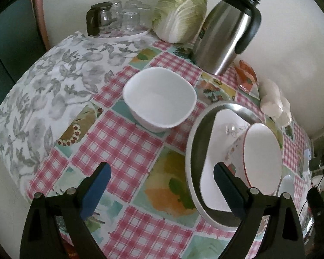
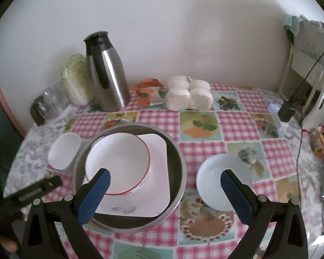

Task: Organize plates and bowls
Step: 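Move both tools toward the white square bowl beside the pan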

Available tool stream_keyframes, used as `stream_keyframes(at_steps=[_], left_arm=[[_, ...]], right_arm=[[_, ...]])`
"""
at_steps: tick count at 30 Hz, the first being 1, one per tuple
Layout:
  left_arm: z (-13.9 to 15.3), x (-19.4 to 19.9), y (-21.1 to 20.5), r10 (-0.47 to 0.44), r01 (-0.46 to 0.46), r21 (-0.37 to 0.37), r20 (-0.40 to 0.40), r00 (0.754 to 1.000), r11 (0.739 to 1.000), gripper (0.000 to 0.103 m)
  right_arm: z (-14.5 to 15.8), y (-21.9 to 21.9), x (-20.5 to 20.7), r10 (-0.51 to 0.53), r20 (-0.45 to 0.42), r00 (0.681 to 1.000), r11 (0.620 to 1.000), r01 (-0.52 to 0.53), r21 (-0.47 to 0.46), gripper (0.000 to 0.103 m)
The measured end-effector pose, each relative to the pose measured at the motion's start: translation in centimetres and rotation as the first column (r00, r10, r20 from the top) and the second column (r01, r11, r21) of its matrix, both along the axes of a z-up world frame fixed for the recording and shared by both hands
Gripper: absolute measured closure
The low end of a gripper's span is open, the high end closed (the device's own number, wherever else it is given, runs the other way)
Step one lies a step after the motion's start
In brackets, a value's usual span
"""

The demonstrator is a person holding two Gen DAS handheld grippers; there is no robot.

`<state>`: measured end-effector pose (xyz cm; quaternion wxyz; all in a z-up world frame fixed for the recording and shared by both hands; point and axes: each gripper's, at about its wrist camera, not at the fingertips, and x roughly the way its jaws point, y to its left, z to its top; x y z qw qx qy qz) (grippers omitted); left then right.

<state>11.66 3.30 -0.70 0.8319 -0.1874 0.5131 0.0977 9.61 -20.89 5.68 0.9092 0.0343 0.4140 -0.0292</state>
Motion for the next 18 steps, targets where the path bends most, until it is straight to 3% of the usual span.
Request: stream_keyframes(at_steps=[14,18], left_arm=[[-1.9,2.4,3.3,0.068,-0.070,-0.046,-0.045,0.997,0.996,0.007],[-3.4,3.6,4.2,0.093,-0.098,-0.063,-0.079,0.993,0.993,0.007]], right_arm=[[-0.8,2.4,2.5,0.062,-0.096,0.993,0.996,-0.056,0.064,0.000],[0.0,3.5,3.5,0.114,-0.075,0.991,0.990,-0.107,0.087,0.000]])
